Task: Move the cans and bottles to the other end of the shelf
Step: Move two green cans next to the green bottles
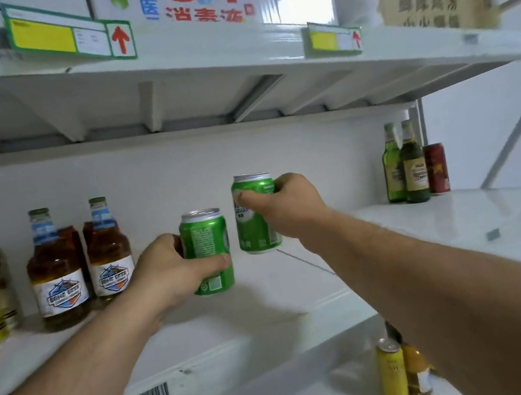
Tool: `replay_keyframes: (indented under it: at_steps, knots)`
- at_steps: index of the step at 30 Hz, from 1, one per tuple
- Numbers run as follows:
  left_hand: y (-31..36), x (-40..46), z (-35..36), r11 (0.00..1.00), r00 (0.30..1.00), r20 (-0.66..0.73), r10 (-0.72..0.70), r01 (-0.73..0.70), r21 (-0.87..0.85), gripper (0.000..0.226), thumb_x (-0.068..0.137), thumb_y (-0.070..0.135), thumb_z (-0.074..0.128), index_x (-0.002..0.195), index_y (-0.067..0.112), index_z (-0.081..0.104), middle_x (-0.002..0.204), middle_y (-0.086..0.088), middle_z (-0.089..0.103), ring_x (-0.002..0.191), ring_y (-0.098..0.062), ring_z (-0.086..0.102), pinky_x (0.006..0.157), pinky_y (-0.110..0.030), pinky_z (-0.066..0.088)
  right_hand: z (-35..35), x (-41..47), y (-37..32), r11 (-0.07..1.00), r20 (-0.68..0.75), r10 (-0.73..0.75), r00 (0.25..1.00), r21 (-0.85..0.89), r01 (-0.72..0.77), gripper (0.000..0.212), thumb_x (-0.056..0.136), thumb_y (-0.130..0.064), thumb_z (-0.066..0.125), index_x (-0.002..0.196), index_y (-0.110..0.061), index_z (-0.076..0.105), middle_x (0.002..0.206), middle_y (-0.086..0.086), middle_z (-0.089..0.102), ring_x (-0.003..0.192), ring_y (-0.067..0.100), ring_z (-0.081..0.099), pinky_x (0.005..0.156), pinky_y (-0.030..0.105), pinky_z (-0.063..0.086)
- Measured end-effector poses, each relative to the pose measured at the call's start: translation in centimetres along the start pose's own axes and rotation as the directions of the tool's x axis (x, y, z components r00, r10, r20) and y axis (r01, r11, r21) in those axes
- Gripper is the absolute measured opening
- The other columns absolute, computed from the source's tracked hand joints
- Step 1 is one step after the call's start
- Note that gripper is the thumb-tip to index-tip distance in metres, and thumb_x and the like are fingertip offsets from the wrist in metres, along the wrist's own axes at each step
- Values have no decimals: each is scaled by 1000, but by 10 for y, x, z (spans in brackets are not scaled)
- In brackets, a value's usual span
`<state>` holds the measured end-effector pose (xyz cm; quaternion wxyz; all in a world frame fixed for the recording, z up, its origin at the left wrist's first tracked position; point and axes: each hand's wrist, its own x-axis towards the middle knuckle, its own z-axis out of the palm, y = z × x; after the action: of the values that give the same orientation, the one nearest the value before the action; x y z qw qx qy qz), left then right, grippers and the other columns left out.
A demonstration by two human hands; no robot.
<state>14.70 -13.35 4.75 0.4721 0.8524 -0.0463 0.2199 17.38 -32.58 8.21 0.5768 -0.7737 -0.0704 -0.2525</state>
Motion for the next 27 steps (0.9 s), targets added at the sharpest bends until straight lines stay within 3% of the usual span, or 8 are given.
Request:
replay_keyframes:
  at_steps: [10,15,19,23,27]
  knots:
    - [100,-41,136,998,993,108,44,-38,-50,31,71,27,92,90,20,69,92,-2,76,87,-20,73,84,-37,60,-180,-9,34,999,-32,-10,999,-50,8,32,79,-43,82,88,-16,66,87,4,72,80,18,70,61,28,53]
    - [140,-59,196,996,991,127,51,-41,-76,33,71,28,92,87,24,63,93,1,73,87,-18,71,85,-36,59,-253,-7,56,999,-41,0,999,-48,-2,34,80,-42,82,95,-15,68,93,4,73,85,18,72,69,32,58]
    - [165,-61,236,995,986,154,63,-50,-83,32,72,26,92,86,25,62,94,0,74,88,-18,71,85,-36,59,-294,4,74,1000,-46,19,999,-6,-19,32,82,-37,82,100,-14,69,95,4,73,85,16,71,68,29,56]
    - [183,-51,273,994,979,186,78,-63,-89,31,75,25,90,85,26,61,94,0,72,84,-13,69,70,-27,53,-319,26,97,1000,-66,16,998,3,-16,28,80,-35,83,98,-15,72,94,4,75,85,16,73,72,31,59]
    - [187,-26,308,994,975,206,83,-66,-86,32,75,25,90,88,25,61,95,-1,72,86,-15,69,77,-31,56,-336,55,121,1000,-79,6,997,-17,-7,26,81,-35,82,97,-17,74,90,1,76,82,14,73,62,25,53]
